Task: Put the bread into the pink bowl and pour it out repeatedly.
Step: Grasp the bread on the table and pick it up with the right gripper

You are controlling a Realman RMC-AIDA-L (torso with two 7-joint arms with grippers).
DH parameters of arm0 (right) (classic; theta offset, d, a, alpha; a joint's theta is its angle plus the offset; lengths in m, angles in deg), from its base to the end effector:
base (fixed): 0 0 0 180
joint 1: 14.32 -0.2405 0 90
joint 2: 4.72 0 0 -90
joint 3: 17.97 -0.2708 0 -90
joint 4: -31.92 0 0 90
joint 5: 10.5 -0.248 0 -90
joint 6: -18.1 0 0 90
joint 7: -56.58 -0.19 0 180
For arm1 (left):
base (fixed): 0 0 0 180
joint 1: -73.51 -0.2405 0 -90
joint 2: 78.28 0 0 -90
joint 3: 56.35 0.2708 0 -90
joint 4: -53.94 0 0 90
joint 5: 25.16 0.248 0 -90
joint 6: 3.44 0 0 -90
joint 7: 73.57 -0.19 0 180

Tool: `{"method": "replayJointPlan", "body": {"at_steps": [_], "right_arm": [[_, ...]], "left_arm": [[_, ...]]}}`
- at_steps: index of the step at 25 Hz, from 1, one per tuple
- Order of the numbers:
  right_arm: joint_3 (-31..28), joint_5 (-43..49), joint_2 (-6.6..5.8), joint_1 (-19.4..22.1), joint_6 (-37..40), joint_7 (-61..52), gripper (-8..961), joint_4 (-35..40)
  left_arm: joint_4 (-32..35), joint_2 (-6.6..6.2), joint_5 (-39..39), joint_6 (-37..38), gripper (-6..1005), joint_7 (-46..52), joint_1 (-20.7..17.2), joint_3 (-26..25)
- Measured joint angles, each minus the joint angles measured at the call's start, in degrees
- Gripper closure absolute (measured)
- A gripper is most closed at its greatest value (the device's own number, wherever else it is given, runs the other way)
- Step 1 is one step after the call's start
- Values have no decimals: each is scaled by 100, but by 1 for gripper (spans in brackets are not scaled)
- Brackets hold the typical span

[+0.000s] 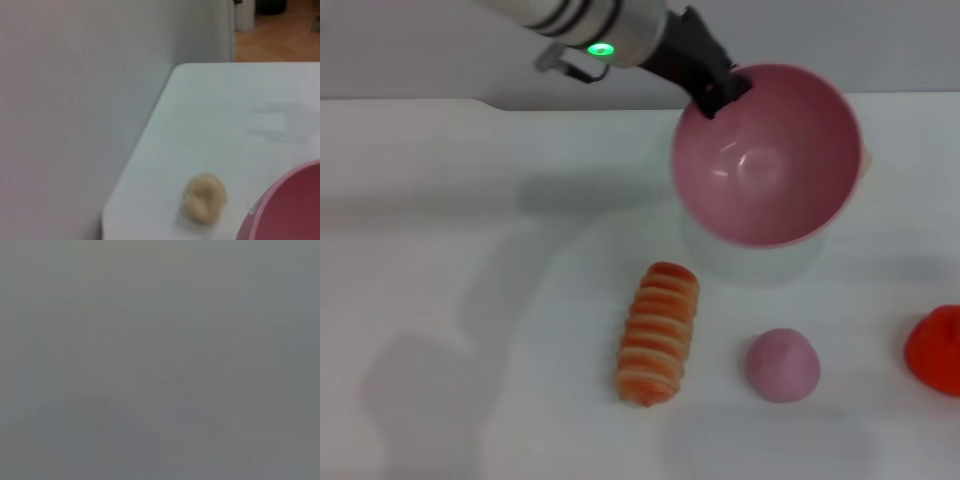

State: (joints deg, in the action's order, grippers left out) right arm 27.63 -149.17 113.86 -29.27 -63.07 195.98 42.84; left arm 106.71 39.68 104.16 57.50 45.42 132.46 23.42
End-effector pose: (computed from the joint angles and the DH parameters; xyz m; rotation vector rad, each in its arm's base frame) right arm 0.4012 0.3381 0.0331 -1.4651 0.6736 1.0304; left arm -0.0394 0.5051 -0.1014 -2.7486 -0.0923 0.0241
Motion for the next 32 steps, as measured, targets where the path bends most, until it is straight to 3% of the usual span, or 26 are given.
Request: {"method": "replayJointPlan", "body": {"at_steps": [3, 5, 10, 15, 20, 26, 32], "right_arm": [[0, 267, -8, -128, 489, -121, 282, 189], [-1, 583, -13, -218, 941, -494, 282, 437], [-1, 1800, -20, -484, 1718, -1660, 282, 1236], [0, 3496, -20, -854, 2038, -3190, 282, 2233], [65, 5389, -17, -1286, 2054, -4928, 282, 3290], [818, 7627, -23, -1789, 1840, -7321, 283, 4517], [1513, 8714, -21, -2483, 1064, -8426, 283, 4648]], "left_arm": [[-1, -26, 26, 424, 955, 0, 10, -358], [-4, -94, 31, 1279, 955, 0, -17, -1321], [-50, -227, 32, 2109, 955, 35, -102, -2328], [-54, -356, 7, 2440, 955, 244, -359, -2478], [-23, -382, -20, 2517, 955, 305, -546, -2485], [-7, -465, -25, 2711, 955, 290, -680, -2697], [-3, -573, -30, 2724, 955, 289, -786, -2712]]}}
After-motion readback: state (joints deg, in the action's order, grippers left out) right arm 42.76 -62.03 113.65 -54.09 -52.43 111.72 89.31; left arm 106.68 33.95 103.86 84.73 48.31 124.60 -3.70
